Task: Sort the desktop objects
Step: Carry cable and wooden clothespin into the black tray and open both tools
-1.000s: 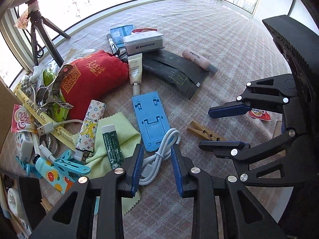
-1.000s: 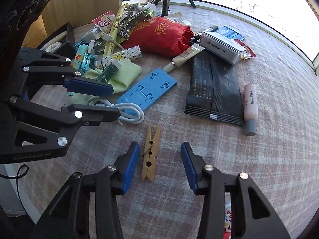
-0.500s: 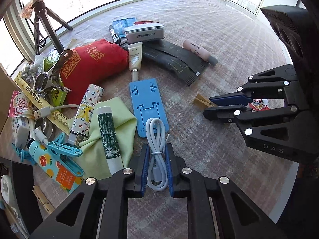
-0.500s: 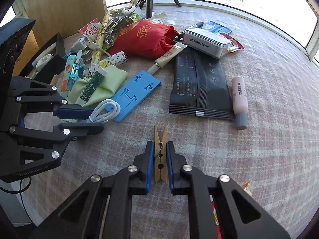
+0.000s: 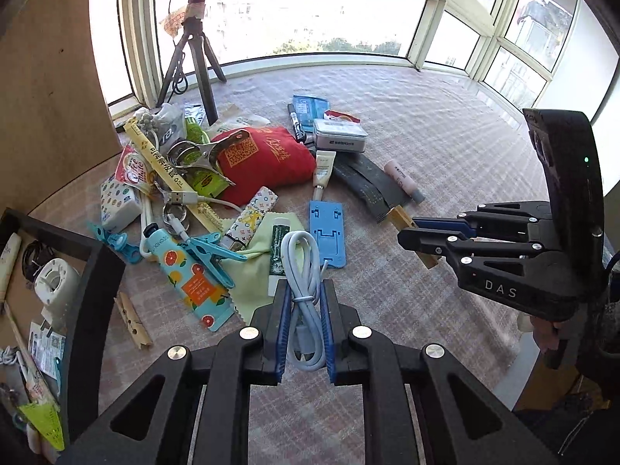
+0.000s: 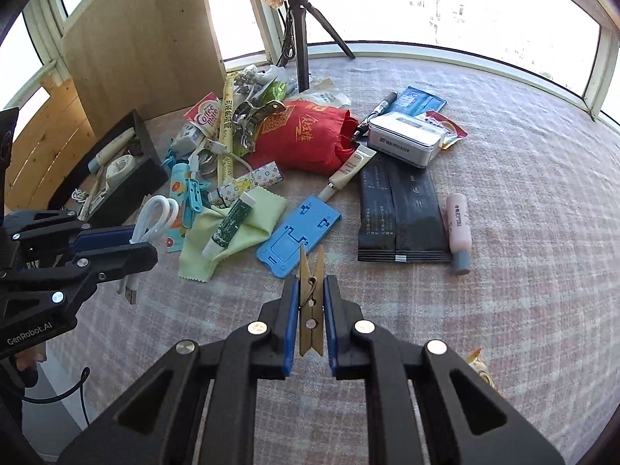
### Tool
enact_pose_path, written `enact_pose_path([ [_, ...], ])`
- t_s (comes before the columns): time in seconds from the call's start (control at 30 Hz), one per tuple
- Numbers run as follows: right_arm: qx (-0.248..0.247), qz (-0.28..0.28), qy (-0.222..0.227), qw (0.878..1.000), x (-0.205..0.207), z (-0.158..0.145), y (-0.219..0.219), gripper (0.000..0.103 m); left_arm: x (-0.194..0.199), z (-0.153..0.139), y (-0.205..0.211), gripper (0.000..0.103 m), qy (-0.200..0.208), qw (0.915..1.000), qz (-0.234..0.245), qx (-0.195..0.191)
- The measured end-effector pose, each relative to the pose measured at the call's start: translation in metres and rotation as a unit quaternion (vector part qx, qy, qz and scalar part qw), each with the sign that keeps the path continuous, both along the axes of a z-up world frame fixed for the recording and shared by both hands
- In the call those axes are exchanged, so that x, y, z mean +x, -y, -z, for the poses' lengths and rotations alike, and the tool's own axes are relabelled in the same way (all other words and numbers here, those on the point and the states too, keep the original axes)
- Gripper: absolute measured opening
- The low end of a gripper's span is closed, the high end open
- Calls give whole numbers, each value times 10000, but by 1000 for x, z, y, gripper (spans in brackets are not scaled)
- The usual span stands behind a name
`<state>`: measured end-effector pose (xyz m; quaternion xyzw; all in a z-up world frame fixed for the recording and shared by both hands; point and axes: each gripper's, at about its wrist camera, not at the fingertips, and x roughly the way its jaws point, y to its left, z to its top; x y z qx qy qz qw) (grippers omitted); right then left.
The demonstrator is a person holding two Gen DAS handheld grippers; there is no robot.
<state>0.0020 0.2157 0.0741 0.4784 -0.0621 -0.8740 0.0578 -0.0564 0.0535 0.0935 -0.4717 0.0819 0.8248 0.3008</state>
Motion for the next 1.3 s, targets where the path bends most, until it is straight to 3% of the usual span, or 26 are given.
enact_pose_path([
  [0.17,-103,-215,-323,9992,-7,-28,32,13,1,-23,59,14,-129,9973,-723,58],
  [0.33,-120,-565,-603,9965,-16,-53,79,13,9,-43,125,14,-258,9886,-1478,150],
  [0.6,-120,-1153,-935,9889,-32,-80,157,13,24,-61,234,14,-554,9651,-2559,-46],
  [0.8,-184,-1513,-1023,9830,-48,-86,211,13,28,-61,294,14,-597,9476,-3137,-84],
  [0.97,-149,-1797,-1055,9779,-63,-89,252,13,24,-59,320,14,-621,9406,-3338,-37],
  [1.3,0,-2261,-1054,9684,-86,-84,304,13,2,-50,331,14,-636,9365,-3447,-99],
])
